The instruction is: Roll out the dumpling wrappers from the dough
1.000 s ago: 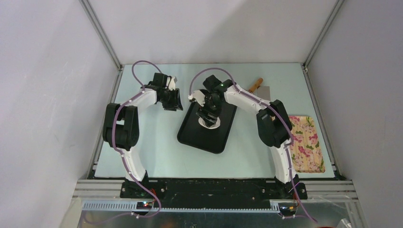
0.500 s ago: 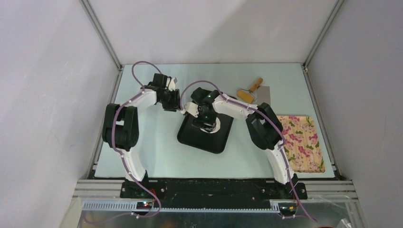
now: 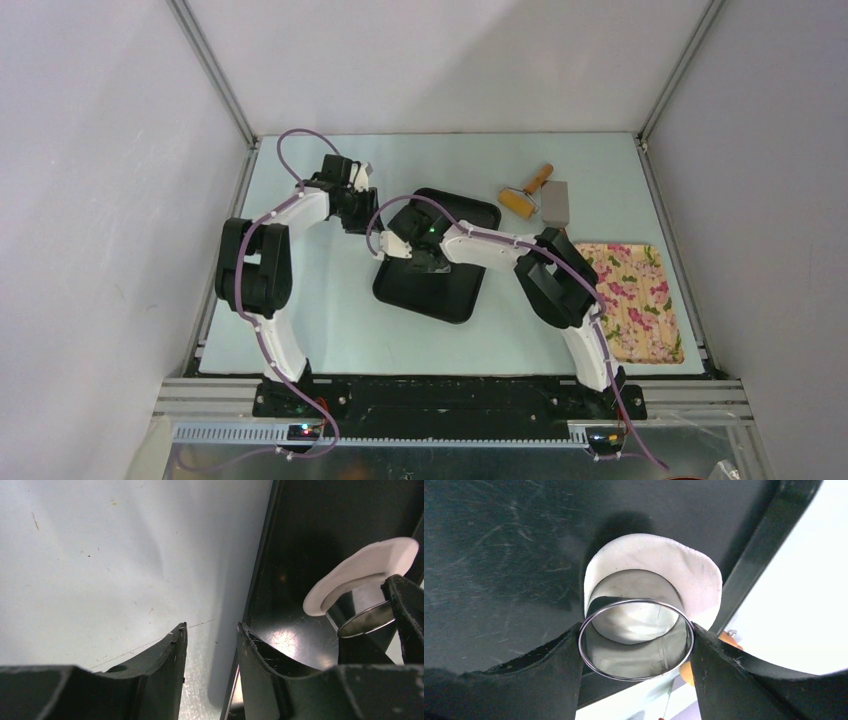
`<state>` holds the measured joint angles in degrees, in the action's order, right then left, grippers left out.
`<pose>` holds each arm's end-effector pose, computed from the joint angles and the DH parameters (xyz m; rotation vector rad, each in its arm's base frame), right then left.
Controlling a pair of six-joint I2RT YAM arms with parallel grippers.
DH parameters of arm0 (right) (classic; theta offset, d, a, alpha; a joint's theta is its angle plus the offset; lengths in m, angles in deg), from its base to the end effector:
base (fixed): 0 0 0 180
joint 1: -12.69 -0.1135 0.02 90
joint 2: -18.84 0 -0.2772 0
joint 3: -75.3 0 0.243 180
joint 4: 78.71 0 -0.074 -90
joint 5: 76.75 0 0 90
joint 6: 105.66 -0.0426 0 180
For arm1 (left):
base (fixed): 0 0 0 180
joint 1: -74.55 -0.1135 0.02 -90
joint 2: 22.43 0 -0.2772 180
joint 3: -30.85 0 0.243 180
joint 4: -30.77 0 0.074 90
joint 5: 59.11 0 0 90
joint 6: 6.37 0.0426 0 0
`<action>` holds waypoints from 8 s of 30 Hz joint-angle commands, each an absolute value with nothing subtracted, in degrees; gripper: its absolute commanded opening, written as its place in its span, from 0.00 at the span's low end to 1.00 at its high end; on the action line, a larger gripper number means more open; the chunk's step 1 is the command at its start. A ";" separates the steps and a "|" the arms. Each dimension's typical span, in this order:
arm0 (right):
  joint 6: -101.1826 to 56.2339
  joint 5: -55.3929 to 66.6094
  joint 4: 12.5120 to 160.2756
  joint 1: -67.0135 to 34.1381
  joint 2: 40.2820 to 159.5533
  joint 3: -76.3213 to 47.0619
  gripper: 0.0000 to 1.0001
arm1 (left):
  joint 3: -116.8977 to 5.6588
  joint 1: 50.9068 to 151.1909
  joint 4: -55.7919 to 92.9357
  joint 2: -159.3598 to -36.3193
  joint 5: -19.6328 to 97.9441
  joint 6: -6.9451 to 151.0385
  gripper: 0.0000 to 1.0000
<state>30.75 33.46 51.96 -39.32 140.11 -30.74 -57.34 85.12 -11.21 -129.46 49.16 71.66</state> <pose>0.2869 0.3435 0.1837 -1.9361 1.8114 -0.4424 0.3780 -0.0841 0.2001 0.0786 2.6523 -0.5530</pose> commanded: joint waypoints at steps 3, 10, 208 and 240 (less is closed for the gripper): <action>32.87 38.40 56.17 -39.13 140.18 -31.41 0.00 | -57.18 84.74 -10.94 -126.39 49.59 71.59 0.47; 18.48 9.77 36.07 -32.46 143.77 -50.94 0.00 | -57.13 84.76 -10.91 -126.38 49.81 71.59 0.46; 6.43 7.46 47.94 -33.64 133.38 -32.33 0.00 | -56.66 83.79 -10.60 -125.39 48.89 71.85 0.47; 7.24 12.62 43.32 -36.91 138.19 -35.81 0.00 | -56.50 83.75 -10.60 -125.68 49.05 71.76 0.47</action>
